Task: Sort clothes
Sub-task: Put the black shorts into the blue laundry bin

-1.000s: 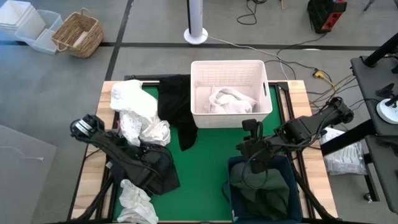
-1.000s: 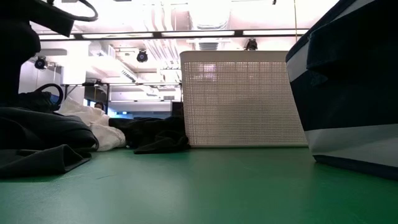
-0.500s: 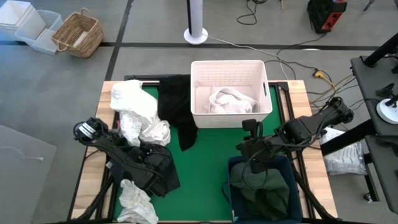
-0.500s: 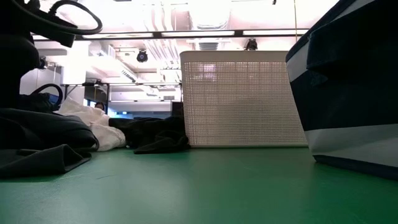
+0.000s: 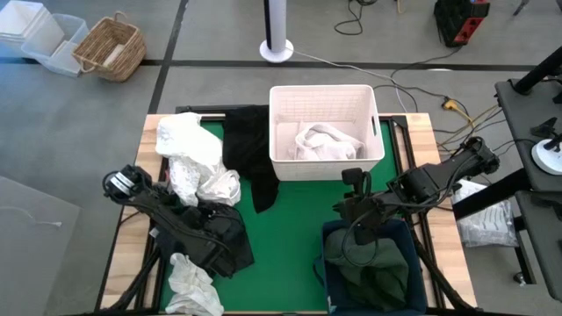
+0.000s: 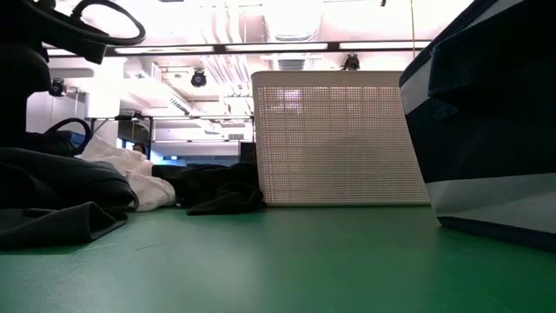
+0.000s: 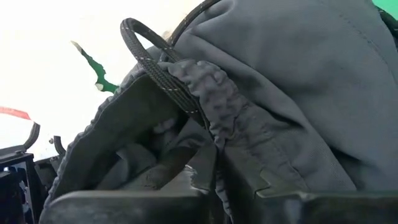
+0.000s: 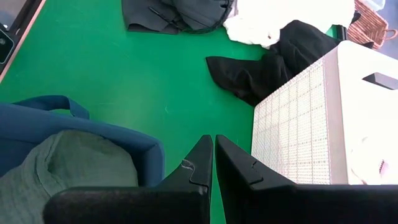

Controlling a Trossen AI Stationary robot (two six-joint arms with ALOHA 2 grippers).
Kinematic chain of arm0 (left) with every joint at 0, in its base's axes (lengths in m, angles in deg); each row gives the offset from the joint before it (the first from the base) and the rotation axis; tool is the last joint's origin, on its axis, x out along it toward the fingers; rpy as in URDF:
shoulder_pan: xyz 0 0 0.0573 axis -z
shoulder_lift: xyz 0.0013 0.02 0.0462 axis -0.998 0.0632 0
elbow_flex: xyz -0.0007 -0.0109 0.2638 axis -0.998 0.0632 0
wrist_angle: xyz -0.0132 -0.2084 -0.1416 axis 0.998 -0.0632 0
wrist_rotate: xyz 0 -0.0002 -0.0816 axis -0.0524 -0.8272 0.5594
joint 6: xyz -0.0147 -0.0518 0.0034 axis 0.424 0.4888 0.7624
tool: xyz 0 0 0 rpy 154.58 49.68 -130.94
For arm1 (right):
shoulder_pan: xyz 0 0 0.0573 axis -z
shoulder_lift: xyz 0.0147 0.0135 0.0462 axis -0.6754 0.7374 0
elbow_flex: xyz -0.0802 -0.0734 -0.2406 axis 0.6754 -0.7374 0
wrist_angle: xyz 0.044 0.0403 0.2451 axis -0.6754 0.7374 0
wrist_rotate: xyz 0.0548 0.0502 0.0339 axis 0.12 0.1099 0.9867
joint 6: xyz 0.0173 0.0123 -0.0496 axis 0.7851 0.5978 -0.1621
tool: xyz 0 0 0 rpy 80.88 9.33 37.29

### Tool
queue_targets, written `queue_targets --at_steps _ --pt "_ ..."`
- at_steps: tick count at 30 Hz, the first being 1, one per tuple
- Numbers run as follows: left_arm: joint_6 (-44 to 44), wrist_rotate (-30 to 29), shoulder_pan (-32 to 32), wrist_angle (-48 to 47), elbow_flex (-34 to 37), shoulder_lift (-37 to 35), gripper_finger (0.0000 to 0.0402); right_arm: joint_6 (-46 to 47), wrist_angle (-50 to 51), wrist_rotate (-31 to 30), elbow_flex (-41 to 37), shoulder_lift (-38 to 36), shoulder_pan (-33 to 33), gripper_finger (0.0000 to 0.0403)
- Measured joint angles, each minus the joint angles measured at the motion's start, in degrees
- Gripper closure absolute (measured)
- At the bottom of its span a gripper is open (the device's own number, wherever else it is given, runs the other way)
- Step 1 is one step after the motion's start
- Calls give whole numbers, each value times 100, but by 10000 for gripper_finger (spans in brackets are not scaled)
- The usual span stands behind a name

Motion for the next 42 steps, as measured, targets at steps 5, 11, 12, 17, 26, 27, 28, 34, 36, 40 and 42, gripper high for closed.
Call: queue_targets --at_steps 5,11,12,17,26,27,28,34,36,40,42 --pt "-19 -3 13 35 0 -201 401 2 0 1 -2 -9 0 390" --pt "-305 -442 28 629 0 -599 401 4 0 1 -2 -48 0 390" --pt "-434 -586 28 830 0 -667 401 4 0 1 -2 -48 0 390" --pt "-986 -1026 28 1535 0 -925 401 4 0 1 -2 -46 0 390" --pt "-1299 -1186 22 2028 -4 -1032 394 7 -2 1 -2 -39 -1 390" --pt "-1239 -1136 22 2012 -4 -1032 388 7 -2 1 -2 -39 0 390" --pt "-1200 -1086 22 2004 -5 -1032 381 7 -2 1 -2 -39 0 390" --pt "-871 -820 22 1715 -87 -1037 310 9 -4 1 -2 -39 0 390" --pt "-643 -729 24 1521 -72 -1037 278 33 -4 1 -2 -39 0 390" --pt "-393 -692 40 1372 60 -1018 211 51 -4 2 -2 -39 -1 390" --pt "-554 -692 66 1521 142 -965 181 52 -4 3 -2 -39 0 390"
